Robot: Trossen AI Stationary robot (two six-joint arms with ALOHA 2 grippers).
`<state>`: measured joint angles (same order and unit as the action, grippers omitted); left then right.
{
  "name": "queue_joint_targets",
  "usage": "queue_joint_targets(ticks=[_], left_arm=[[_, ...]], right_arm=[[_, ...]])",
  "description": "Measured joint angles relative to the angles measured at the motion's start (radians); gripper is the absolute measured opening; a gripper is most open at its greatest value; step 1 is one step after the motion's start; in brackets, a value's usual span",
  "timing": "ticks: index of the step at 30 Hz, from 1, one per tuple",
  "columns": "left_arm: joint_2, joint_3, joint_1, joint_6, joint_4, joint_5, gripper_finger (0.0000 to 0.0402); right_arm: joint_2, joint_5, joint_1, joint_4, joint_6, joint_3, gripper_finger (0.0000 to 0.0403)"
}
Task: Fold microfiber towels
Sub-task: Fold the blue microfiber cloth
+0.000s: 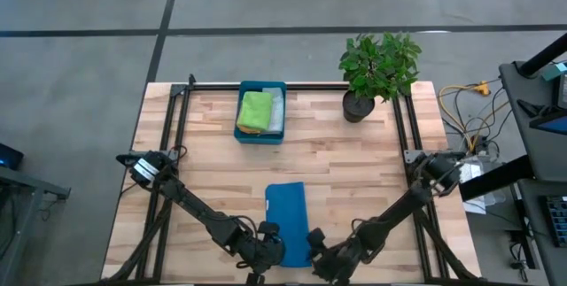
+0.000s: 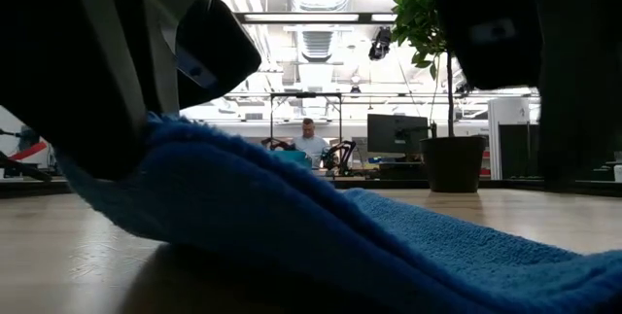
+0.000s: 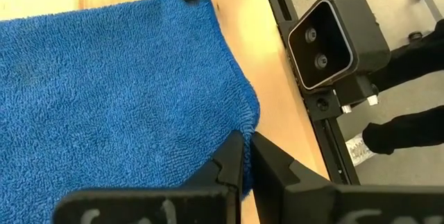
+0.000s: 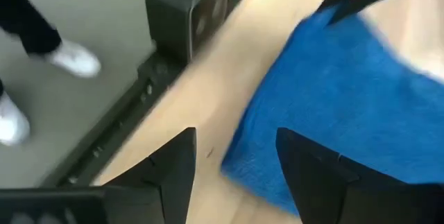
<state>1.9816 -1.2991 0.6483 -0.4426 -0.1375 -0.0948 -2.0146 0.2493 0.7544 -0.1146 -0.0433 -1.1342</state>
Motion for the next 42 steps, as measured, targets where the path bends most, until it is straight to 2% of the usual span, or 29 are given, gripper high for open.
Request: queue_joint_targets(ticks=[5,8,11,16,17,22,27,31,36,42], left_arm=[[0.000,0.000,0.000,-0.023,-0.001,0.006,0.0000],[0.000,0.000,0.000,-0.023,-0.001,0.007,0.0000],[0.000,0.001,0.000,-0.023,-0.001,0.014,0.0000],[0.000,0.002,0.002,-0.023,-0.001,0.016,0.0000],[0.000,0.002,0.002,-0.023,-0.001,0.018,0.0000],[0.000,0.002,0.002,-0.023,0.004,0.087,0.0000],[0.000,0.002,0.002,-0.022,0.082,0.252,0.0000],[-0.020,0.003,0.004,-0.018,0.123,0.261,0.0000],[-0.046,0.009,0.006,0.007,0.103,0.270,0.0000],[-0.051,0.035,0.005,0.010,0.096,0.266,0.0000]], right_arm=[[-0.106,0.014,-0.001,0.221,0.016,-0.152,0.0184],[-0.154,0.021,0.000,0.351,-0.001,-0.234,0.0161],[-0.169,0.035,0.004,0.399,-0.006,-0.274,0.0118],[-0.162,0.032,0.006,0.416,0.000,-0.299,0.0025],[-0.160,0.031,0.006,0.421,0.000,-0.302,0.0018],[-0.141,0.035,0.001,0.446,-0.051,-0.300,0.0010],[-0.095,0.001,0.002,0.435,-0.070,-0.302,0.0009],[-0.060,-0.128,-0.009,0.438,-0.089,-0.302,0.0009],[-0.016,-0.188,-0.023,0.439,-0.091,-0.301,0.0009],[0.025,-0.340,-0.071,0.376,-0.156,-0.301,0.0009]])
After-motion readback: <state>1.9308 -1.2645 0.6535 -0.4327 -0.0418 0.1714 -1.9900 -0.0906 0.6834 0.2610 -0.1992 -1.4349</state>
